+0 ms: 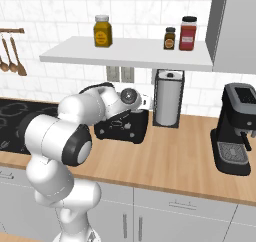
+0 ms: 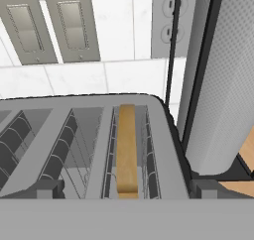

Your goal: Start the toaster. Once the lever pops up, take the bread to the plate on the dining counter.

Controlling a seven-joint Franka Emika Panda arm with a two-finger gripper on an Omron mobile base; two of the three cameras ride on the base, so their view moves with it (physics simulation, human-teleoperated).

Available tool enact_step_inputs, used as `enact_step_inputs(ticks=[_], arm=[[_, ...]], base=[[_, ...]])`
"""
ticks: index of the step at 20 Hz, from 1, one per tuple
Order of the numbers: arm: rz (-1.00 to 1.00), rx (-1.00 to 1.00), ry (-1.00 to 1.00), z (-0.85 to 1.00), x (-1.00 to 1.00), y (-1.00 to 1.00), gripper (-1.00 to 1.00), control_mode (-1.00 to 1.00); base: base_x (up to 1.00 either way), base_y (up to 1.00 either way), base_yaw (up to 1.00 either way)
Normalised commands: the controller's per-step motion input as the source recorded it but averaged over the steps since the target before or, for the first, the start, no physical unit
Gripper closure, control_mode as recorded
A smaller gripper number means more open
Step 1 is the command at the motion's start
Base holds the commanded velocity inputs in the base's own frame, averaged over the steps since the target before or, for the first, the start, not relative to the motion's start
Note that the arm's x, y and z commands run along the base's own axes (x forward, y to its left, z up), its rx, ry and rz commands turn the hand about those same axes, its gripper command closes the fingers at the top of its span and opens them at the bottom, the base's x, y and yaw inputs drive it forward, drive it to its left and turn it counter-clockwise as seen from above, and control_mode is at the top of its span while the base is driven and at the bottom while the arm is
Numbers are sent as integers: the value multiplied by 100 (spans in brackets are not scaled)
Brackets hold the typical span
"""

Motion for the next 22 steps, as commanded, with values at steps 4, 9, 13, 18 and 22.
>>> enact_step_inputs(ticks=[4, 9, 13, 18, 22], arm=[[0, 0, 0, 0, 0, 0, -100, -100], [0, 0, 0, 0, 0, 0, -100, -100], [0, 0, 0, 0, 0, 0, -100, -100], [0, 0, 0, 0, 0, 0, -100, -100], [0, 0, 0, 0, 0, 0, -100, -100]], base=[[0, 0, 0], [0, 0, 0], [0, 0, 0], [0, 0, 0], [0, 0, 0]])
